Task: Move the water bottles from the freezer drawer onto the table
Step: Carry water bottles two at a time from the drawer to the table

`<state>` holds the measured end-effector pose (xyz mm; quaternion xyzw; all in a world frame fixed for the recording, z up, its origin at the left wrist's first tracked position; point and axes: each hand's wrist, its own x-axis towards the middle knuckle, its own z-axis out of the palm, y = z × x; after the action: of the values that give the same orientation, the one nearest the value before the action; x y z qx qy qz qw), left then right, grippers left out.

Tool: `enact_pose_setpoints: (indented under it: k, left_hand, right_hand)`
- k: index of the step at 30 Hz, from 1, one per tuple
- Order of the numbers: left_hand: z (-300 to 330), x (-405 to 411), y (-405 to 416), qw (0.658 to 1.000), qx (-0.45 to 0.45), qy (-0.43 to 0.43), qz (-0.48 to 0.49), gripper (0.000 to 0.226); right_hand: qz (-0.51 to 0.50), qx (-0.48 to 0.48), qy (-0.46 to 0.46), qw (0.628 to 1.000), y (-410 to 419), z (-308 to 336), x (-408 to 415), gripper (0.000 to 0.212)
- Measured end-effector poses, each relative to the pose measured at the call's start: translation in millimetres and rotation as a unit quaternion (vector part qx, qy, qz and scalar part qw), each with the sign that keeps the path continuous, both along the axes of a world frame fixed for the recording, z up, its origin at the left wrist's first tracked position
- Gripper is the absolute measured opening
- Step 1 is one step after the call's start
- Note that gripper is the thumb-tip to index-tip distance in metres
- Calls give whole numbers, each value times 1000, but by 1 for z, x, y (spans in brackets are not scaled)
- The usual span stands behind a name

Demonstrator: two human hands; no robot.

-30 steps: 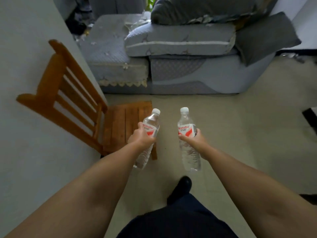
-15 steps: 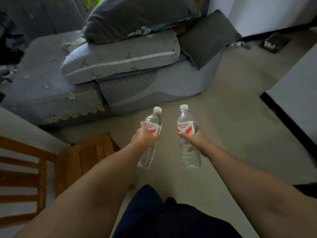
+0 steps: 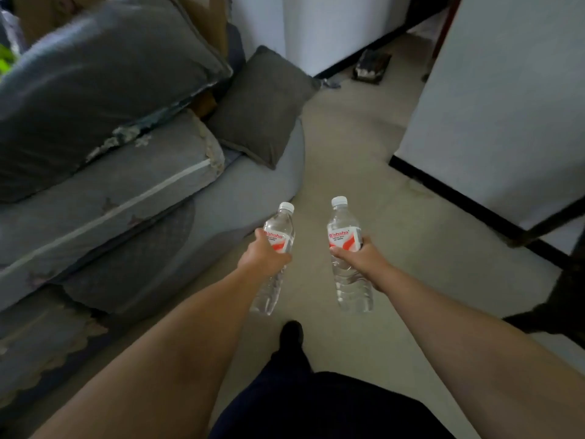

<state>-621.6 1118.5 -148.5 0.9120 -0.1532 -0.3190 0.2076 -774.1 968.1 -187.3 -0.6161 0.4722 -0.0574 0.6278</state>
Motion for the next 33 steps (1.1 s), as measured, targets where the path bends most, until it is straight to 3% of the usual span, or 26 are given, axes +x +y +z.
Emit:
enact_pose_setpoints:
  k: [3,10,18,22,27,33]
  left_hand:
    - [9,40,-53,999,-4,-5,-47,82]
    - [17,70,-173,984,-17,-27,-178,78]
    - [4,45,-318,958,-16,-1,-287,79]
    - [-1,28,-410,948,-23,7,-316,84]
    - [3,-6,-519,938,-53,32,-341,87]
    - [-1,-60,-603,913,-68,54,-399,77]
  right_hand:
    - [-45,7,-19,999,-35,11,23,47]
    - [-186,12,-27,982,-105,12,28,63]
    - [-282,22,-8,959,-211,-10,-17,75]
    - [-325,8,-13,946,-287,-11,-46,69]
    - [-349,-1,-11,937,-376,12,-85,46]
    - [-409,-1,-5,912,-436,18,-127,55]
